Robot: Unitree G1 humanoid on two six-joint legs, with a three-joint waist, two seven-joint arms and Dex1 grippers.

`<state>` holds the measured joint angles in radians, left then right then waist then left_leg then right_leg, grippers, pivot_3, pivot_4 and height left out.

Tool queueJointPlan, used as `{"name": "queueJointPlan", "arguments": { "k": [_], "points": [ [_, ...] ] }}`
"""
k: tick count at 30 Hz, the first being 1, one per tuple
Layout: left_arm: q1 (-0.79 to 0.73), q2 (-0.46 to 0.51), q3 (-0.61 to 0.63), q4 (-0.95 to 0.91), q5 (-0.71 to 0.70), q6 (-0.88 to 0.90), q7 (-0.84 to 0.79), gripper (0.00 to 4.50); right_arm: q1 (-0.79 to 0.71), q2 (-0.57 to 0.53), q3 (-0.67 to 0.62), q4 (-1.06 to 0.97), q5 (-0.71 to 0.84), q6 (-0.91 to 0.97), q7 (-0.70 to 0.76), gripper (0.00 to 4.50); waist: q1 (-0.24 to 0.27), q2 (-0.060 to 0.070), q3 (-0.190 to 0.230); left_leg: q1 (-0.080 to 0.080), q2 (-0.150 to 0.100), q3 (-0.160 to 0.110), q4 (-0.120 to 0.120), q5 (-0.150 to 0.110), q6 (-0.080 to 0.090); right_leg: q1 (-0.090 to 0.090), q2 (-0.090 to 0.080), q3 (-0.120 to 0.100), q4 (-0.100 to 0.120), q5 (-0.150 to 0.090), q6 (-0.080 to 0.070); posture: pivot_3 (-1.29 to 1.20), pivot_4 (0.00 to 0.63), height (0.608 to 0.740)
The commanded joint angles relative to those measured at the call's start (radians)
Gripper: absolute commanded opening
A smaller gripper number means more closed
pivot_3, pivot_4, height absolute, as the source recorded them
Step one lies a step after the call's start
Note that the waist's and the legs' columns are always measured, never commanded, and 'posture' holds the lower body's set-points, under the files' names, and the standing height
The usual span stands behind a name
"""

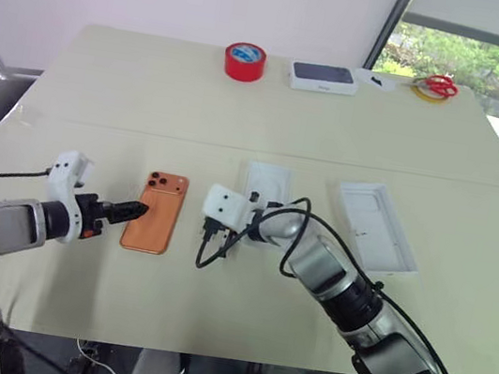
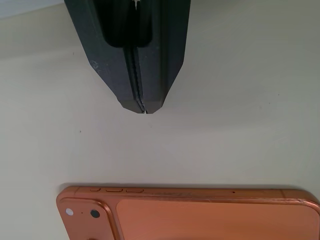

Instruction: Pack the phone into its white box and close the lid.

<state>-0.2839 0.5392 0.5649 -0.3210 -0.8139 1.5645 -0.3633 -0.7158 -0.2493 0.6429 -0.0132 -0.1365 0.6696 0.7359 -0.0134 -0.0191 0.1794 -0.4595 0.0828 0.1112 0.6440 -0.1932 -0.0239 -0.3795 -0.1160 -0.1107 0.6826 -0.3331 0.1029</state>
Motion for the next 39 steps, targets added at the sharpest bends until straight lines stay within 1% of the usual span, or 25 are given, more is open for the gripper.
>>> {"name": "queueJointPlan", "arguments": {
  "k": [1,5,10,12,14,17,23,30,39],
  "points": [
    [0.029,-0.068,-0.085,-0.011,-0.074,0.05,0.023,4.28,0.001,0.021,0.018,-0.02,-0.008,-0.009,0.012,0.0,0.001,0.0,-0.001,0.0,0.0,0.0,0.0,0.0,0.0,0.0,0.0,0.0,0.0,0.0,0.0,0.0,0.15,0.73],
    [0.027,-0.113,-0.128,-0.026,-0.12,0.05,0.063,4.28,0.009,0.026,0.019,-0.03,-0.016,-0.006,0.014,0.0,0.005,0.002,-0.005,0.001,-0.001,-0.001,0.0,0.0,0.0,0.005,-0.001,0.0,-0.001,0.0,0.0,0.0,0.15,0.73],
    [0.009,-0.172,-0.157,-0.014,-0.185,0.05,0.111,4.28,0.017,0.021,0.013,-0.039,-0.024,-0.004,0.014,0.0,0.007,0.004,-0.008,0.001,-0.002,-0.001,0.001,0.0,0.001,0.005,-0.002,-0.001,-0.001,0.0,0.0,0.0,0.15,0.73],
    [0.003,-0.185,-0.168,-0.012,-0.209,0.05,0.129,4.28,0.017,0.019,0.012,-0.037,-0.029,-0.005,0.011,0.0,0.007,0.005,-0.008,0.002,-0.002,-0.002,0.0,-0.002,0.003,0.005,-0.002,-0.001,-0.002,0.0,0.0,0.0,0.15,0.73],
    [-0.004,-0.193,-0.169,-0.004,-0.227,0.05,0.145,4.28,0.018,0.02,0.01,-0.036,-0.032,-0.004,0.01,0.0,0.007,0.005,-0.008,0.002,-0.002,-0.002,0.001,-0.003,0.004,0.006,-0.002,-0.001,-0.002,0.0,0.0,0.0,0.15,0.73],
    [-0.042,-0.225,-0.129,0.048,-0.26,0.05,0.179,4.28,0.024,0.022,0.01,-0.037,-0.037,-0.003,0.006,0.0,0.007,0.004,-0.008,0.002,-0.002,-0.002,0.0,-0.002,0.004,0.007,-0.002,-0.001,-0.002,0.0,0.0,0.0,0.15,0.73],
    [-0.067,-0.219,-0.104,0.09,-0.284,0.05,0.23,4.28,0.033,0.024,0.007,-0.045,-0.044,0.005,0.003,0.0,0.004,0.004,-0.008,0.002,-0.003,-0.002,0.001,-0.002,0.004,0.007,-0.002,-0.001,-0.002,0.0,0.0,0.0,0.15,0.73],
    [-0.098,-0.173,-0.026,0.155,-0.249,0.05,0.252,4.28,0.038,0.021,0.0,-0.048,-0.044,0.012,0.0,0.0,-0.002,0.004,-0.008,0.002,-0.002,-0.002,0.0,-0.002,0.004,0.007,-0.001,-0.001,-0.002,0.0,0.0,0.0,0.15,0.73],
    [-0.11,-0.162,0.052,0.182,-0.228,0.05,0.269,4.28,0.041,0.019,0.0,-0.046,-0.045,0.008,0.0,0.0,-0.004,0.004,-0.008,0.002,-0.001,-0.002,-0.001,-0.002,0.003,0.006,-0.001,-0.001,-0.002,0.0,0.0,0.0,0.15,0.73]
  ]
}}
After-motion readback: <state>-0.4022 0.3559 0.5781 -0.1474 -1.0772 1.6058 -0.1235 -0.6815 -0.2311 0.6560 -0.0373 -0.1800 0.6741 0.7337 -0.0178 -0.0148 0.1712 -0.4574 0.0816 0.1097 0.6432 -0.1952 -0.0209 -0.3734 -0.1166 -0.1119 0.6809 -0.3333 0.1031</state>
